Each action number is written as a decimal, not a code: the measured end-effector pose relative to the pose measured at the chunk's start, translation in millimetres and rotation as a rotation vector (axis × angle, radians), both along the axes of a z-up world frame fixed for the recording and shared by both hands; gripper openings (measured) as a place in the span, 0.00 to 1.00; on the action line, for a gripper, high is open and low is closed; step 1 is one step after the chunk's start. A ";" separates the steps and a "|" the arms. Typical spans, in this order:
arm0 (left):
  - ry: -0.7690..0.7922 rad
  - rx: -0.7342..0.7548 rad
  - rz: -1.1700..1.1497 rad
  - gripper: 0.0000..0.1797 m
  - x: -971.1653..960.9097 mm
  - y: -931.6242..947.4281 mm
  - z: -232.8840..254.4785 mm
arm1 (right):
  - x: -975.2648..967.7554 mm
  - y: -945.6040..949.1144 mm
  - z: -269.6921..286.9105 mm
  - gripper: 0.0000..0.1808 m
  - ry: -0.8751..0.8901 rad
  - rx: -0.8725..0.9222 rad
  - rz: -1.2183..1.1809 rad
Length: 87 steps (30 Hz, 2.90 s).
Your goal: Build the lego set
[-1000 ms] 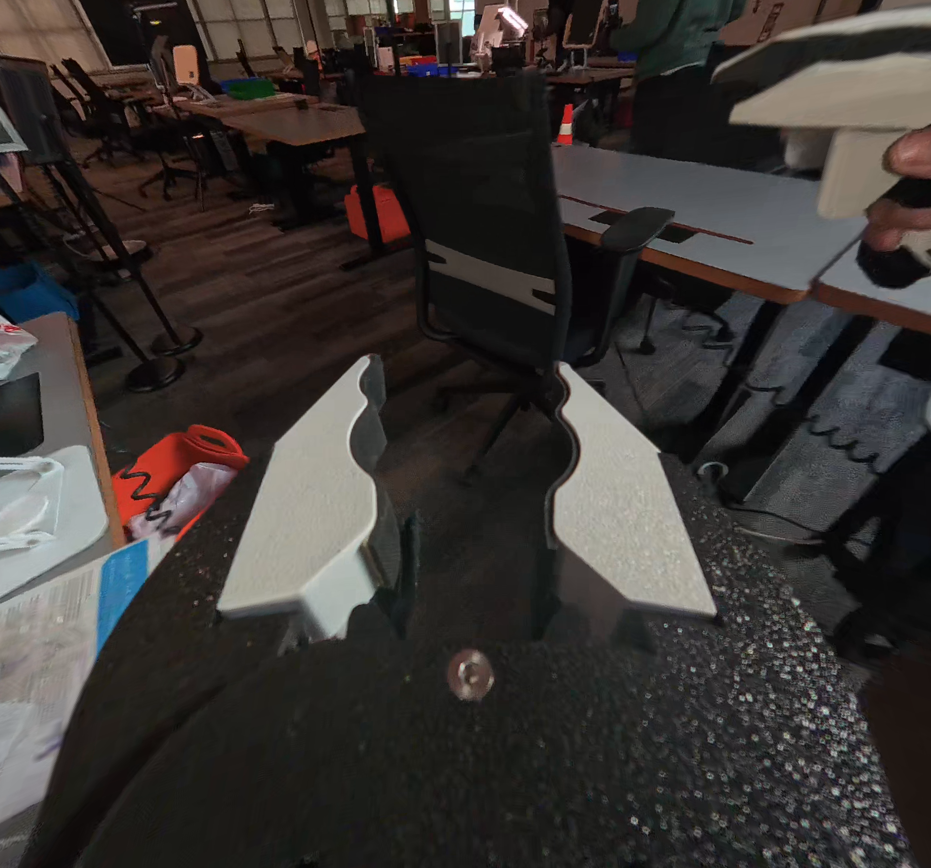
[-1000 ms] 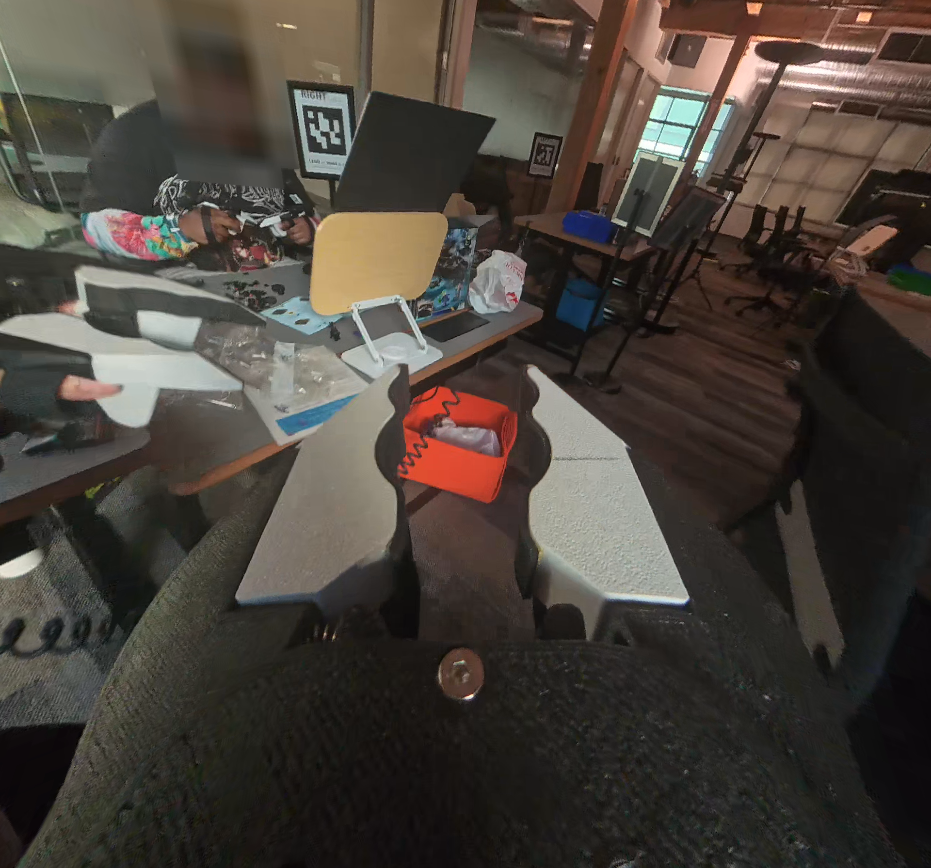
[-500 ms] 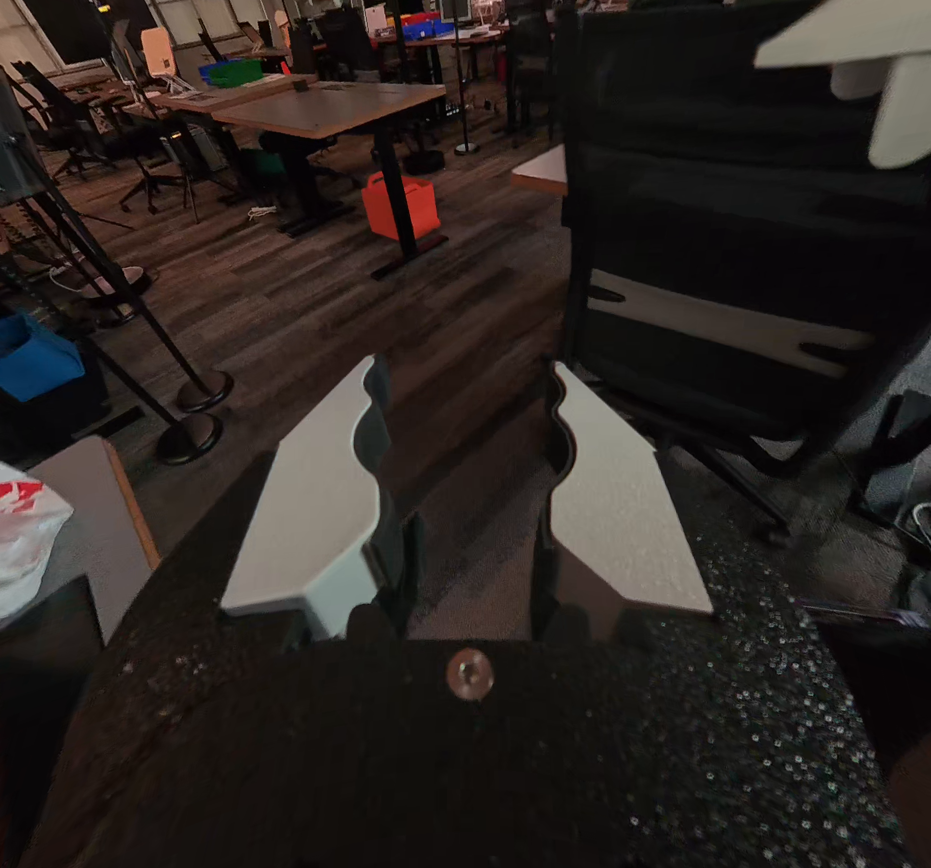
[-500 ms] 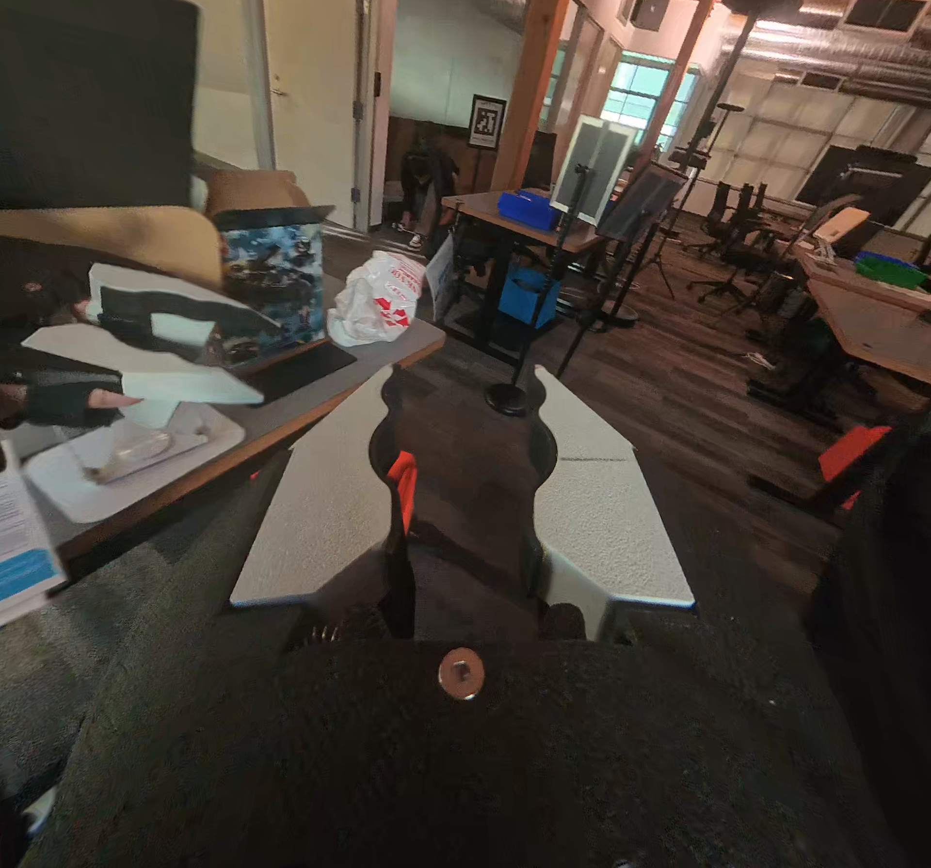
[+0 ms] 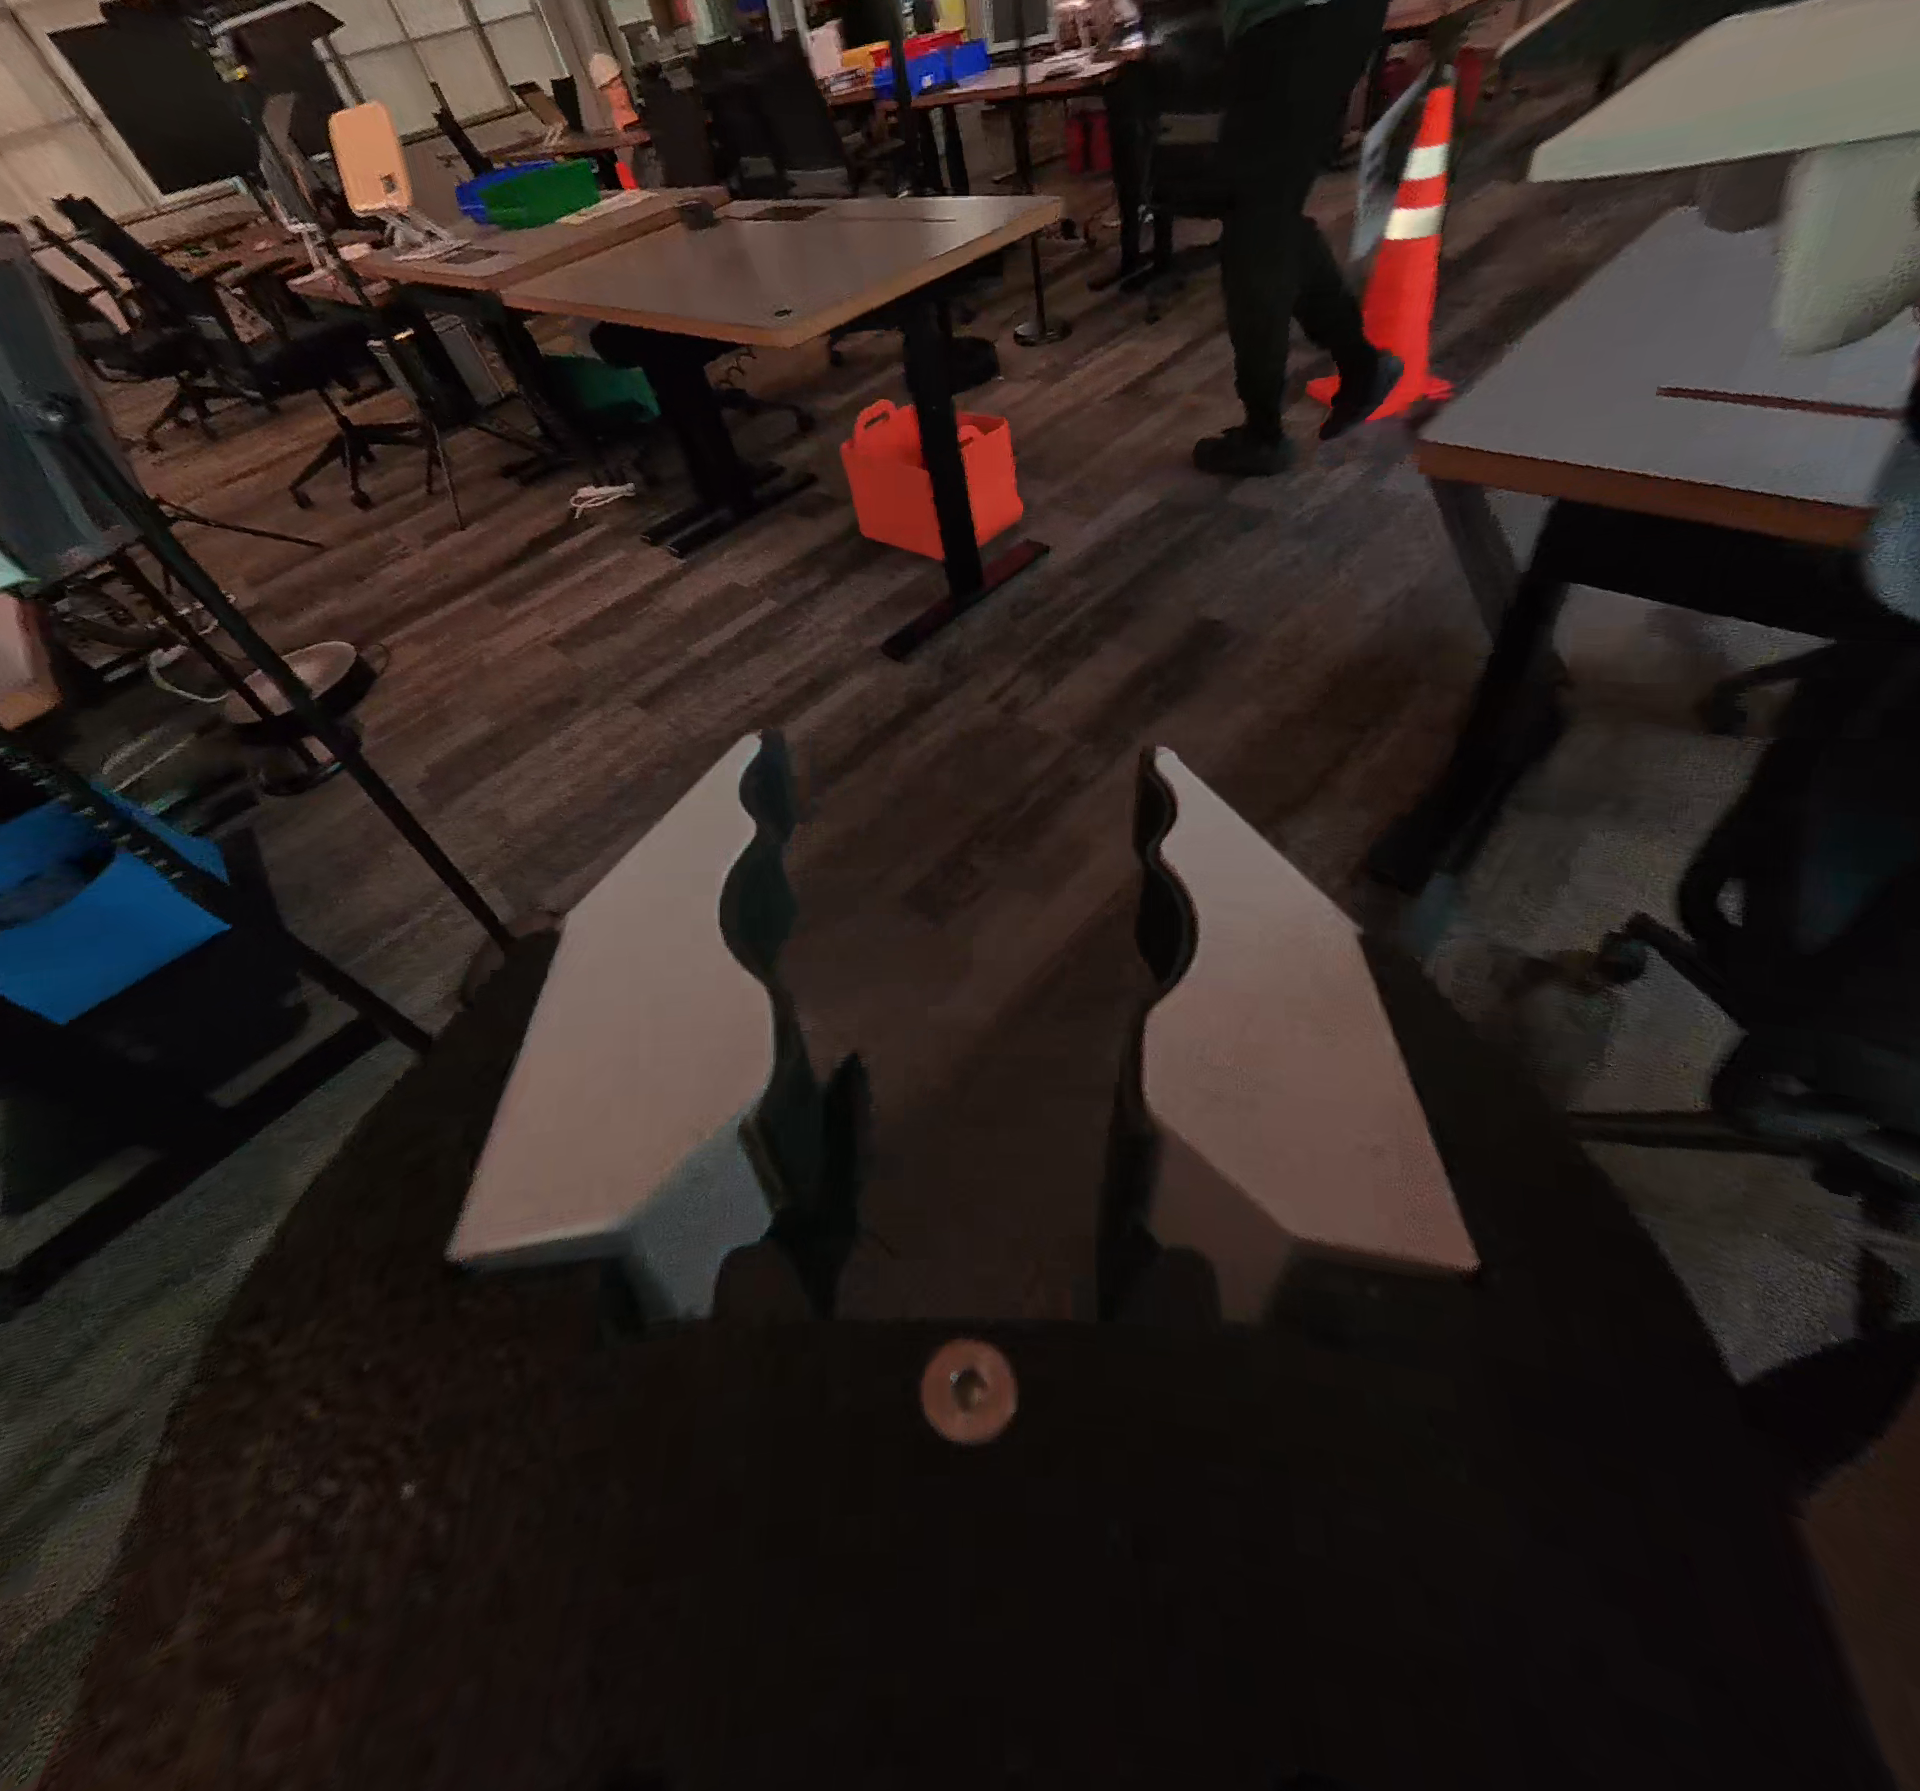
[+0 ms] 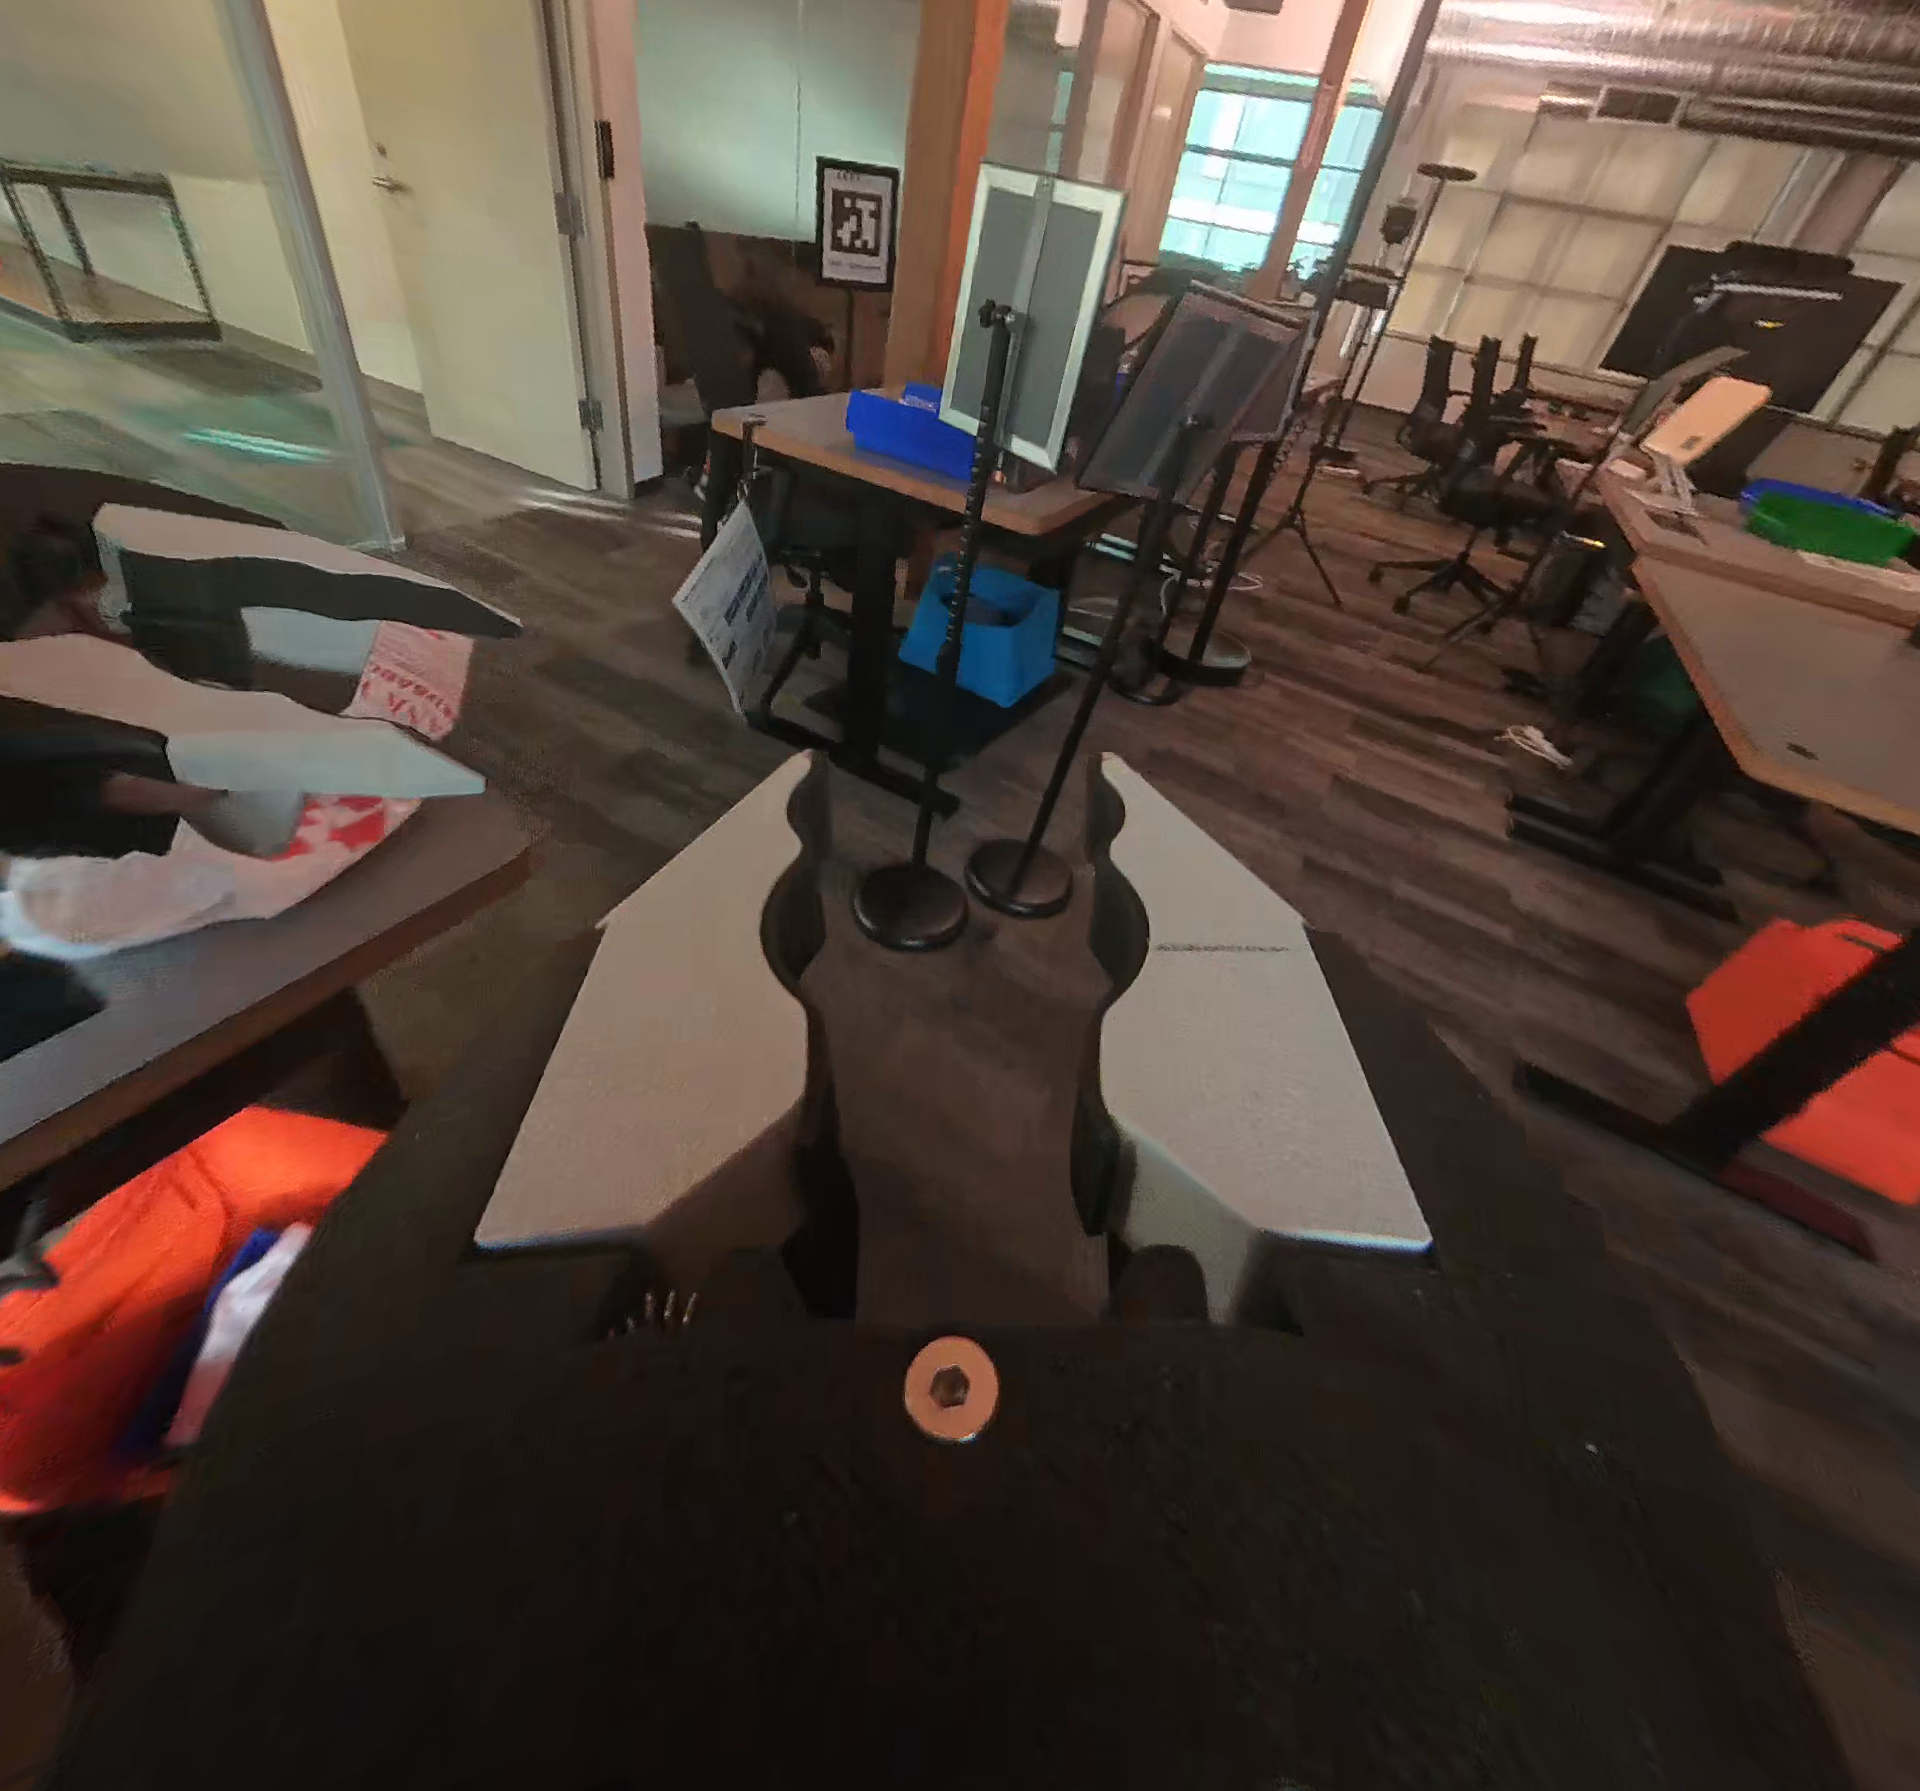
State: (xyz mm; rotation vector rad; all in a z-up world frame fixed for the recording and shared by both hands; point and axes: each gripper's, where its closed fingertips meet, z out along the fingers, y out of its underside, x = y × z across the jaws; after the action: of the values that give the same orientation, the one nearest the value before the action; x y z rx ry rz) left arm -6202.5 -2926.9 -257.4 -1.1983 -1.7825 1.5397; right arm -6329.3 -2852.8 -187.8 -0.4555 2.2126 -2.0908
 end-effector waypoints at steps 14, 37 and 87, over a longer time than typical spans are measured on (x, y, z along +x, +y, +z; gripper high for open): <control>0.096 0.014 0.248 0.37 -22.3 -409.3 -30.3 | -69.0 -414.8 -29.1 0.25 0.091 0.046 0.069; 0.128 -0.009 -0.089 0.12 -360.3 -903.8 15.4 | -352.7 -912.7 6.3 0.00 0.140 0.020 -0.180; 0.016 -0.009 0.513 0.30 -747.9 -2213.1 -18.2 | -866.8 -2258.9 -3.5 0.01 0.080 0.014 0.185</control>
State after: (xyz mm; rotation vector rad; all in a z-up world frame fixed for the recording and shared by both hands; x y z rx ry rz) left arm -6950.3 -5140.0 -275.6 -0.7565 -2.1867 1.8196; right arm -7196.2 -5111.7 -191.2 -0.7249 2.1319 -1.9942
